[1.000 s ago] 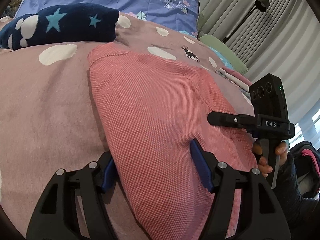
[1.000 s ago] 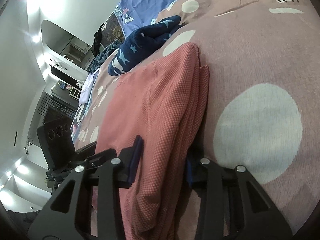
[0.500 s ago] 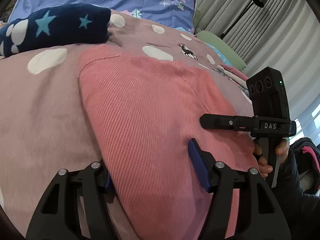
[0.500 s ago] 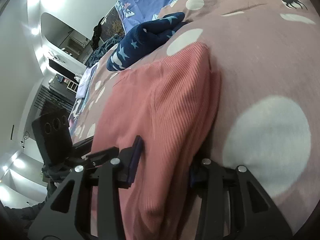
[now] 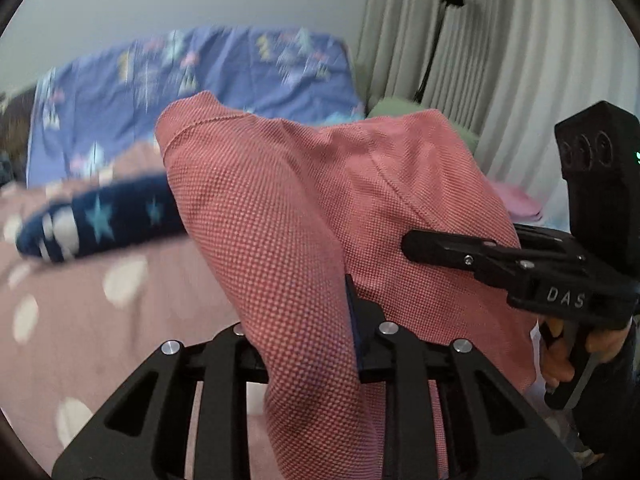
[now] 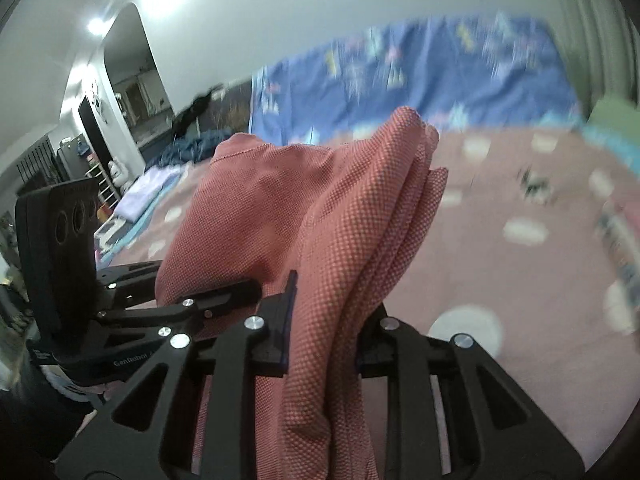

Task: Fold small clothes

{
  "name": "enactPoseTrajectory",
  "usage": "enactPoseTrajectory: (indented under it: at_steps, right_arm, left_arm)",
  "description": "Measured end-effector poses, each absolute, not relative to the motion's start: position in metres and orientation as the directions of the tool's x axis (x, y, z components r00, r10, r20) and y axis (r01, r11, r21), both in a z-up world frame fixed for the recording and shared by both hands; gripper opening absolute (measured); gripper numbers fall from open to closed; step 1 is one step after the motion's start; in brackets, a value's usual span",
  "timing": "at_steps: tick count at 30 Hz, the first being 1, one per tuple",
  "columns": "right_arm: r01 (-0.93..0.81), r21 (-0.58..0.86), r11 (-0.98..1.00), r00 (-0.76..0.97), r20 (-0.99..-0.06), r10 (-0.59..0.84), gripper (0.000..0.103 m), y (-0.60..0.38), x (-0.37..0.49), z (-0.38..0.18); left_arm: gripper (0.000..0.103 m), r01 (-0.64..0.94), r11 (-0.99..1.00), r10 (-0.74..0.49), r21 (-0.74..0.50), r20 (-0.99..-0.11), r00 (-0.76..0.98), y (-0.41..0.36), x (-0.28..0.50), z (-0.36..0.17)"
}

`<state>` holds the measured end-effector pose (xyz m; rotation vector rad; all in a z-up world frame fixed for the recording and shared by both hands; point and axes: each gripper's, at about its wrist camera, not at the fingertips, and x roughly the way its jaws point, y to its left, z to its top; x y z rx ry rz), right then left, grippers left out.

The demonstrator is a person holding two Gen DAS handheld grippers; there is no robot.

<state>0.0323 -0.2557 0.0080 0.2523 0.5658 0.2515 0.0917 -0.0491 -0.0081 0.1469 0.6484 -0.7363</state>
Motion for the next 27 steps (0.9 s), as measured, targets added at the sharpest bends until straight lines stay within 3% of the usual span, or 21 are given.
enactPoseTrajectory:
  at_steps: [8, 27]
  right_arm:
    - [-0.107, 0.219, 0.970, 0.907, -0.378, 0.185, 0.022, -0.279, 0.011, 0.050]
    - [0.013, 0.157, 0.987, 0.949, -0.314, 0.038, 0.022, -0.361, 0.091, 0.057]
  left_arm:
    - [0.026, 0.705, 0.704, -0.570, 0.085, -0.526, 0.632, -0.098, 0.085, 0.043]
    - [0.026, 0.701, 0.666, -0.541, 0.253, -0.483, 0.688, -0.199, 0.163, 0.057]
